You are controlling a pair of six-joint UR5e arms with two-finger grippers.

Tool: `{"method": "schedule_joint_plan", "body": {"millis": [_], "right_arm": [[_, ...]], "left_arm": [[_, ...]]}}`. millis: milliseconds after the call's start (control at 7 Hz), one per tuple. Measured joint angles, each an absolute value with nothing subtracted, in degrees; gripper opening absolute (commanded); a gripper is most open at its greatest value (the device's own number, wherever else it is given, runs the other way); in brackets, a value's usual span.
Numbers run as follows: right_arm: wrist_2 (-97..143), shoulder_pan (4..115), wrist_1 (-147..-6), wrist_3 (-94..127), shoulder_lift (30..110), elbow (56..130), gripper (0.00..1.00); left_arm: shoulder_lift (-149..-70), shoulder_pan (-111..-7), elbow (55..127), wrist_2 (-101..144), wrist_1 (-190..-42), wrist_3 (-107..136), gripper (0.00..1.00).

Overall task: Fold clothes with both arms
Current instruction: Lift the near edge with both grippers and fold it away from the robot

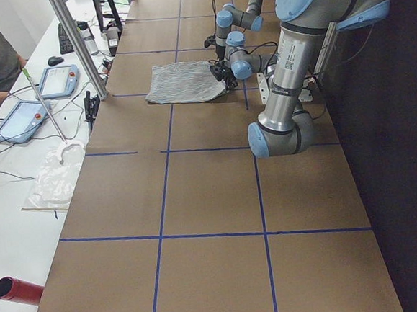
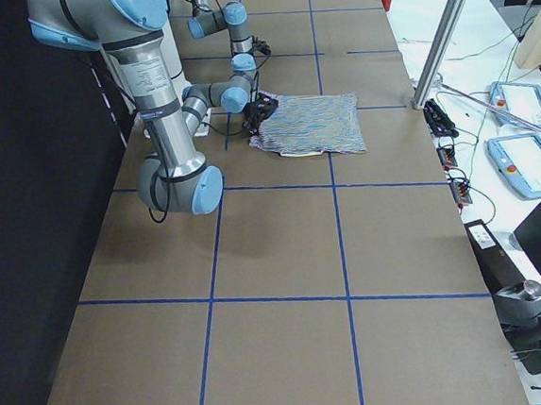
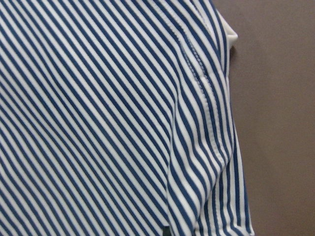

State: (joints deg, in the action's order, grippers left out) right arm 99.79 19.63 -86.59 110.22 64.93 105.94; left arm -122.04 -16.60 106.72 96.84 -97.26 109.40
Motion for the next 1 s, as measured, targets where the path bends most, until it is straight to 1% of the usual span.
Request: {"method": "schedule_joint_plan", "body": {"millis": [286, 714, 1000], "right_arm": [[99.76, 18.24, -86.44, 110.24, 65.64, 108.98, 0.00], [100.02, 14.70, -85.98, 109.80, 68.75, 116.53, 0.00], [100.04, 15.12, -85.68, 107.37, 67.79, 117.07, 0.00]], "left_arm": [[-121.39, -14.12, 112.39, 96.75, -92.86, 109.75, 0.00], [-114.67, -9.17, 122.63, 96.59, -90.20, 110.84, 0.00], [-114.46, -10.40, 124.26, 96.70, -90.16, 111.36, 0.00]]}}
